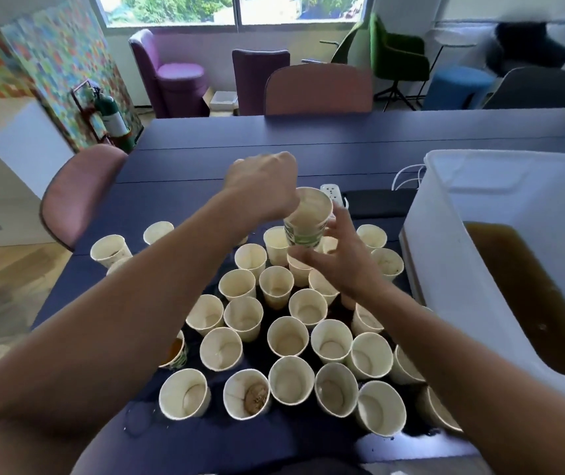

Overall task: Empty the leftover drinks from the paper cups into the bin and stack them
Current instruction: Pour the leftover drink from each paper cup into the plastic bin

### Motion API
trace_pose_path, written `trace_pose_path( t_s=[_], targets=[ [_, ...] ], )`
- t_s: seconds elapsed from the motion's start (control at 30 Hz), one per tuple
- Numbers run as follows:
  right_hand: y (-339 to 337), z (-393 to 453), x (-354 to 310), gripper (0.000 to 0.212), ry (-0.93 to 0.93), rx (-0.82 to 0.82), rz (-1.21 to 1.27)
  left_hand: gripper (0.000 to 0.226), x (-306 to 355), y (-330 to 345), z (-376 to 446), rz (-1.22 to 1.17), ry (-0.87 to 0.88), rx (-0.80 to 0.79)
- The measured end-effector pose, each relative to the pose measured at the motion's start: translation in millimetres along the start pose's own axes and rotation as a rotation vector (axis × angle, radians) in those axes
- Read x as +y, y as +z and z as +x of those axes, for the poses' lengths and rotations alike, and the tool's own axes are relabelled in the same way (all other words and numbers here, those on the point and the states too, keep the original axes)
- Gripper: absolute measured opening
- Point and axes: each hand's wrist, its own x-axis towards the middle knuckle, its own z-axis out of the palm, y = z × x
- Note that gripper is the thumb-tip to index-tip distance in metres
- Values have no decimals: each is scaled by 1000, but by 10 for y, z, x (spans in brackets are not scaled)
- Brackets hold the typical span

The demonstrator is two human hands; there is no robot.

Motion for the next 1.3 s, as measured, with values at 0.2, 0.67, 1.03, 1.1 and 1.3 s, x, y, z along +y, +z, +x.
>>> trace_pose_path(
  t_s=[0.2,0.67,1.03,1.1,1.3],
  targets=[
    [-424,-176,-43,84,-87,158,108,22,491,-92,-62,-98,104,-4],
    [-1652,-464,65,76,-115,448,42,19,1418,-4,-290,-516,197,207],
    [-2363,-611,647,69,23,498,-328,43,1852,744,-685,-575,433,-107],
    [-2392,-609,750,68,67,500,-340,55,1904,850,-746,-536,449,-162],
    [-2389,-582,948,66,222,500,-494,86,2022,1051,-766,-442,498,-244]
  ],
)
